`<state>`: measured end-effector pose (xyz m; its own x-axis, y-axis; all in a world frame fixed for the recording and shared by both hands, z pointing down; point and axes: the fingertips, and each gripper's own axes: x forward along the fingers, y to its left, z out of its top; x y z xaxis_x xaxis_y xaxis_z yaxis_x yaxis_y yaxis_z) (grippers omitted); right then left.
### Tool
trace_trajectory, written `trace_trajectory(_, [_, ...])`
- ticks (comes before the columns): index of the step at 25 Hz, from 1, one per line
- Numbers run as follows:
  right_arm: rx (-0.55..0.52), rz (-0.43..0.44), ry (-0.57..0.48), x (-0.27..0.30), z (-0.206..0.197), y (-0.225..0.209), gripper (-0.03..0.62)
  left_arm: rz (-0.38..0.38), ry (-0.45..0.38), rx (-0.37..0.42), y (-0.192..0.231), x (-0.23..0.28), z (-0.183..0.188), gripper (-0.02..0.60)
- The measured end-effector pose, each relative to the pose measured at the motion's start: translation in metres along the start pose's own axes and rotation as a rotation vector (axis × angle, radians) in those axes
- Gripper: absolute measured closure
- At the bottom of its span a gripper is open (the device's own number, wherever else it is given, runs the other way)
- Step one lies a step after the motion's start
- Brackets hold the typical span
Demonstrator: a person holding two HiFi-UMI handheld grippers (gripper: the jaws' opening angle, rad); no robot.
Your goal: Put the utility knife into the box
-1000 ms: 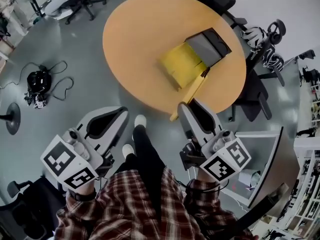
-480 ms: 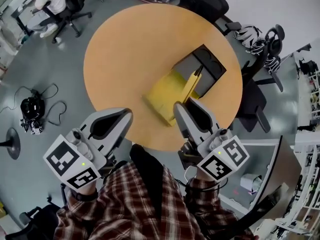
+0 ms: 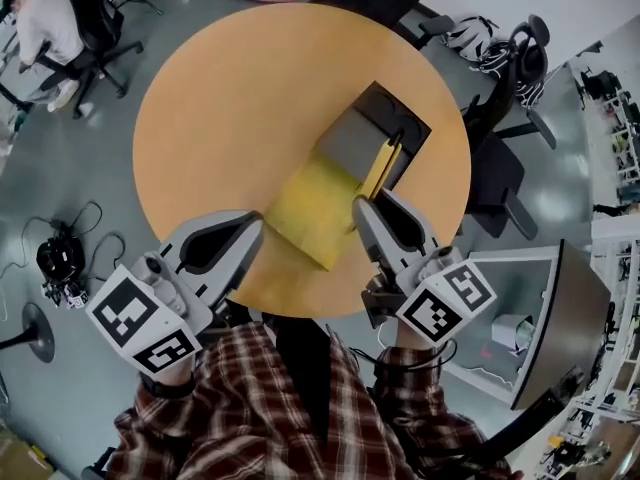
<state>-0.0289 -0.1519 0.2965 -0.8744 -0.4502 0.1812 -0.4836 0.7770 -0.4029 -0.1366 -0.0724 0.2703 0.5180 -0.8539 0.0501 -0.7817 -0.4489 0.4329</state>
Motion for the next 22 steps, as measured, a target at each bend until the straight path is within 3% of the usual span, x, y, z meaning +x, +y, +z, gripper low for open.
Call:
trace_trajectory(7, [0.054, -0.184, -0.017, 0.009, -0.007, -0.025, 0.471, -0.167, 0.101, -0.027, 0.027, 0.030, 0.003, 0.571])
trace_trajectory(13, [0.073, -0.386, -0.037, 0.027, -0.018, -0.033, 0.471, -0.373, 0.212, -0.039, 0.060, 0.054, 0.007, 0.571])
trace_trajectory(19, [0.029, -0.544, 0.055, 0.039, -0.041, -0.055, 0.471, -0.538, 0.317, -0.046, 0.070, 0.074, -0.005, 0.571])
trace_trajectory(22, [0.012, -0.590, 0.138, 0.038, -0.058, -0.068, 0.471, -0.582, 0.358, -0.046, 0.066, 0.083, -0.017, 0.571])
